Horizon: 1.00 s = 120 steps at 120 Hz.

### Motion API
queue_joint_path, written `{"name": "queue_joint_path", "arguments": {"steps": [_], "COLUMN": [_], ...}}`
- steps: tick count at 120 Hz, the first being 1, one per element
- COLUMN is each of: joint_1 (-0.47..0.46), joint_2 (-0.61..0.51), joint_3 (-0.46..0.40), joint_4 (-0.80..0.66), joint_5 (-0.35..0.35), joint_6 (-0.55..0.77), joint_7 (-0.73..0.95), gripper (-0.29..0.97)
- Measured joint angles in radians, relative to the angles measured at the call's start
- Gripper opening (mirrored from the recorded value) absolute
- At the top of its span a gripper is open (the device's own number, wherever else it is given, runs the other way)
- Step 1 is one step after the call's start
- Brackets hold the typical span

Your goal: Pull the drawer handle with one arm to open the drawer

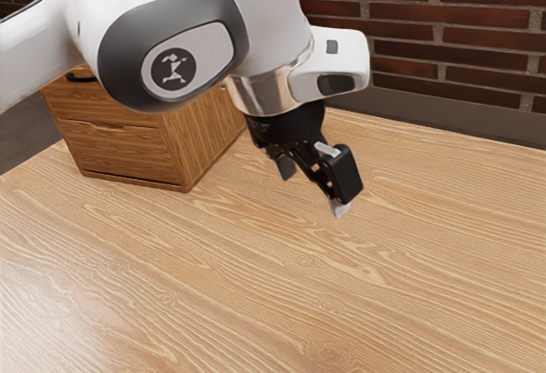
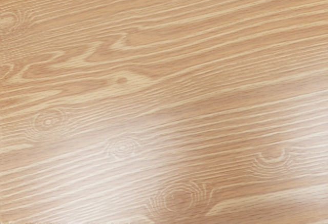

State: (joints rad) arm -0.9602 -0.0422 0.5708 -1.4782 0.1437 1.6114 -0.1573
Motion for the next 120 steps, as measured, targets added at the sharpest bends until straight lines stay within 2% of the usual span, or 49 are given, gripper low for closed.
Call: {"name": "queue_joint_path", "arguments": {"steps": [14,25,37,43,53,64,73,84,92,100,112,120], "joint_1": [0.018,0.02,0.075,0.132,0.222,0.317,0.372,0.407,0.437,0.501,0.607,0.712], "joint_2": [-0.01,-0.088,-0.249,-0.365,-0.558,-0.745,-0.826,-0.913,-0.954,-0.959,-0.932,-0.884], "joint_3": [0.01,0.012,0.004,-0.041,-0.141,-0.215,-0.244,-0.238,-0.211,-0.179,-0.147,-0.148], "joint_4": [-0.026,-0.108,-0.201,-0.265,-0.369,-0.451,-0.483,-0.548,-0.583,-0.596,-0.602,-0.598], "joint_5": [-0.003,-0.002,0.002,0.011,0.061,0.123,0.211,0.325,0.382,0.408,0.393,0.353], "joint_6": [0.0,-0.005,-0.067,-0.119,-0.204,-0.277,-0.317,-0.321,-0.277,-0.208,-0.099,-0.037], "joint_7": [-0.008,-0.015,-0.023,-0.025,-0.009,0.043,0.122,0.238,0.34,0.457,0.639,0.756], "gripper": [0.68,0.68,0.68,0.68,0.68,0.68,0.68,0.68,0.68,0.68,0.68,0.68]}}
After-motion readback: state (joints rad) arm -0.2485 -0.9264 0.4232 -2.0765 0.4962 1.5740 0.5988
